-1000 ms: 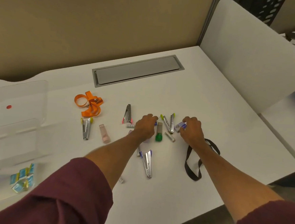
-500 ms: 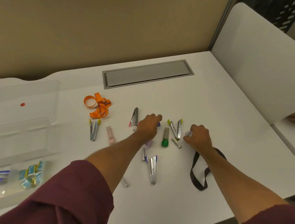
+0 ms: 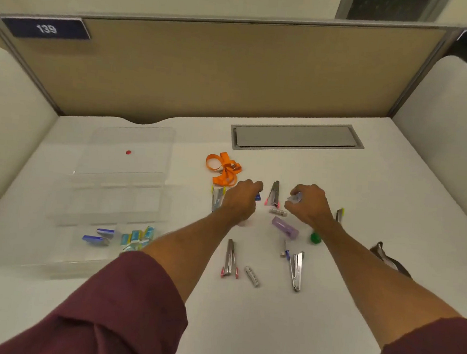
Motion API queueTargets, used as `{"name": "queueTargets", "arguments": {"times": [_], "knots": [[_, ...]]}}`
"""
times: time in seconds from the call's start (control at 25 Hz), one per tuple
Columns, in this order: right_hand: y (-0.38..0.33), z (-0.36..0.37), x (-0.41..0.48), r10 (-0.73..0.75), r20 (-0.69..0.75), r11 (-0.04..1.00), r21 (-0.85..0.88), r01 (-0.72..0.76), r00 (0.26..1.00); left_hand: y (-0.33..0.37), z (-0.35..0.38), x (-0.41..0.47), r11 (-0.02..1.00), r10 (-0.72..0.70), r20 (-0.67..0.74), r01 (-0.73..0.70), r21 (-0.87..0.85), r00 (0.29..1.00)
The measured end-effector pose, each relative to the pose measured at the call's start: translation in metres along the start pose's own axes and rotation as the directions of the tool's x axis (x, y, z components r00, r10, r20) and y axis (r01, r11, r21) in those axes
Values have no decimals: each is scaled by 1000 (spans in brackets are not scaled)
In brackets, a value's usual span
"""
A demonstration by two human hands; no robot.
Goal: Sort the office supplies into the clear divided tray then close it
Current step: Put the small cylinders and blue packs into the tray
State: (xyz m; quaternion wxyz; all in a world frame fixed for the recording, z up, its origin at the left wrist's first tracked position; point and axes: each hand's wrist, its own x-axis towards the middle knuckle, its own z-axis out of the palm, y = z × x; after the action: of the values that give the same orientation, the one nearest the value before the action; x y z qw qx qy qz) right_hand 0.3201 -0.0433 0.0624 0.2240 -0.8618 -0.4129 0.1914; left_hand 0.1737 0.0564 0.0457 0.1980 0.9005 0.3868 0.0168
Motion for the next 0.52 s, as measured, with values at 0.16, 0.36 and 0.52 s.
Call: {"name": "queueTargets", "arguments": {"times": [0.16,0.36,0.52], "knots": [[-90,59,-19,-157,98,985,-57,163,983,-71,-28,-51,993,-120,-44,120,-12,992],[-192,132,-63,-393,200,912,-34,408,897,-164,-59,-125,963,-267,-141,270,0,953],[-247,186,-94,-483,276,868,25,496,831,-226,-70,-178,919,-394,-159,392,-48,905]]}}
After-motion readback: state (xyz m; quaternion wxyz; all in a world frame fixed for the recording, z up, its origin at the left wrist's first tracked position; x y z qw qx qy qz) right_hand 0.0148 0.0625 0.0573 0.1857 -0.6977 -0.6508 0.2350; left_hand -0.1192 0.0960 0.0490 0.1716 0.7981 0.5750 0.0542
